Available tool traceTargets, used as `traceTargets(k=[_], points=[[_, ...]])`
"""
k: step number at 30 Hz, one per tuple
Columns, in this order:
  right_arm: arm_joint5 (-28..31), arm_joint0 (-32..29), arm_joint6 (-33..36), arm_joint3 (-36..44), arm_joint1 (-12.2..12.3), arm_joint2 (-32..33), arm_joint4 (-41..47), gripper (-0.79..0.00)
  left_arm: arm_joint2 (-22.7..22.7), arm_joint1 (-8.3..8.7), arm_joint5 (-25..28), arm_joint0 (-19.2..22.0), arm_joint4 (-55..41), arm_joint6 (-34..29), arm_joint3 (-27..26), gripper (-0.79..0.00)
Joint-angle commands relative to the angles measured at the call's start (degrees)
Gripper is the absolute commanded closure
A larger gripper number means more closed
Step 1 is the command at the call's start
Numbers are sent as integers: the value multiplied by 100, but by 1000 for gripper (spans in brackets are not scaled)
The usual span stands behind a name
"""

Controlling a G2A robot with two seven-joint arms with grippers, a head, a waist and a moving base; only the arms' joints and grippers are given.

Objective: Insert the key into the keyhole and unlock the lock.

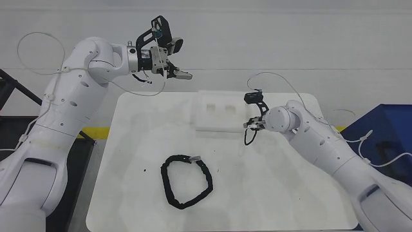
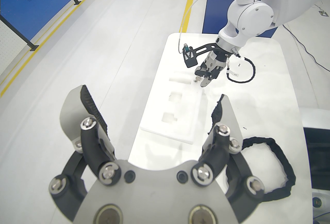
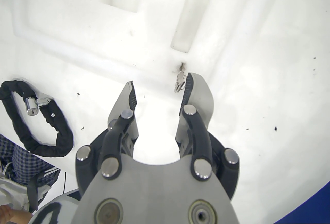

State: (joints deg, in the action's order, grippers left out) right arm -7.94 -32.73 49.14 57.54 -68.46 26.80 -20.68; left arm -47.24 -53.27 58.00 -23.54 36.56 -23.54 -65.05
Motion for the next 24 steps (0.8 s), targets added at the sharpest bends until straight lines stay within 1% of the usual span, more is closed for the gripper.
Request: traceTargets(k=[1,7,12,24], points=[[-10,-1,-4,-39,-21,29,-23,-320,0,0,0,0,0,0,0,-785],[-61,-26,12,-201,-91,98,-70,-246,0,0,0,0,0,0,0,-785],[-53,-43,2,-311,-155,141,-119,-228,0,0,0,0,0,0,0,-785],[-33,-8,32,-692,-346,196,-220,-120,0,0,0,0,0,0,0,-785]])
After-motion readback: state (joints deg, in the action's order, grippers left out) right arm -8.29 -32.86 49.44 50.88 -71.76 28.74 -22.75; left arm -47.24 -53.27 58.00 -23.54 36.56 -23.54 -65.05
